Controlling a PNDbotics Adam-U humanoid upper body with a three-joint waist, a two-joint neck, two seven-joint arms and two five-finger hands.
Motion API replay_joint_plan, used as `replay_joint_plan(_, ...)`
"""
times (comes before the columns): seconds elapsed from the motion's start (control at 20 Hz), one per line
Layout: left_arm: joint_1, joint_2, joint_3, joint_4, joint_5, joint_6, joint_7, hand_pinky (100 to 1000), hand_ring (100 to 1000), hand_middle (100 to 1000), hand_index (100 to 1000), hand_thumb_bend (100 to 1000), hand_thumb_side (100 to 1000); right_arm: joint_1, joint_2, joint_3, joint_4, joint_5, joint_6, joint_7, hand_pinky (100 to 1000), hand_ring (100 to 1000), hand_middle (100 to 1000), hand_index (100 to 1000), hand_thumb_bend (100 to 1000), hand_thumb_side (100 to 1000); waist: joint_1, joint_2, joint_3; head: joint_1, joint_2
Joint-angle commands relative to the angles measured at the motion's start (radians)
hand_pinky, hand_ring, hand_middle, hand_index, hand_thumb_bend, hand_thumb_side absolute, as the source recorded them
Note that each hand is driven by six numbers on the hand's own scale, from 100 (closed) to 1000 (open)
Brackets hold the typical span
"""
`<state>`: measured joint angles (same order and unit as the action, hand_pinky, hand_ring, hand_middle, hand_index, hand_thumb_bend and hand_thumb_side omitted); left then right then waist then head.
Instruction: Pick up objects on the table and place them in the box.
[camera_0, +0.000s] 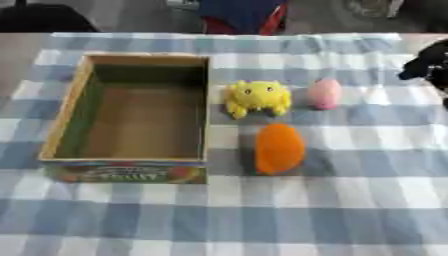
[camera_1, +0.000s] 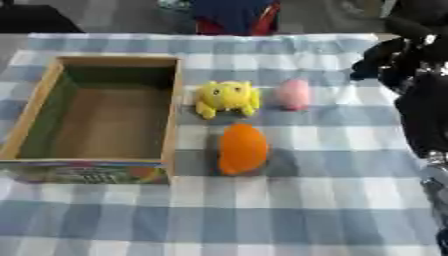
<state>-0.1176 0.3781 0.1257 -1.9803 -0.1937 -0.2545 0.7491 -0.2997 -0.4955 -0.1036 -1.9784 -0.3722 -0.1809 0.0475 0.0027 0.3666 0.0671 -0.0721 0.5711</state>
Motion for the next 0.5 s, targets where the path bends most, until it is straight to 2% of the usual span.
replay_joint_plan(0.05,0.000,0.021,0.006,-0.020,0.002,0.001,0.000,265,612,570,812,178,844,-0.008,-0.015,-0.005,-0.022,0.001,0.000,0.007,617,623,594,842,100,1000,0.002,-0.025,-0.003,0.001,-0.001)
replay_joint_plan(0.5,0.006,0.022,0.005,-0.020,0.005,0.001,-0.003,265,612,570,812,177,843,-0.010,-0.028,-0.002,-0.022,0.043,0.007,0.031,624,651,614,849,100,1000,0.010,-0.036,-0.011,0.008,0.038)
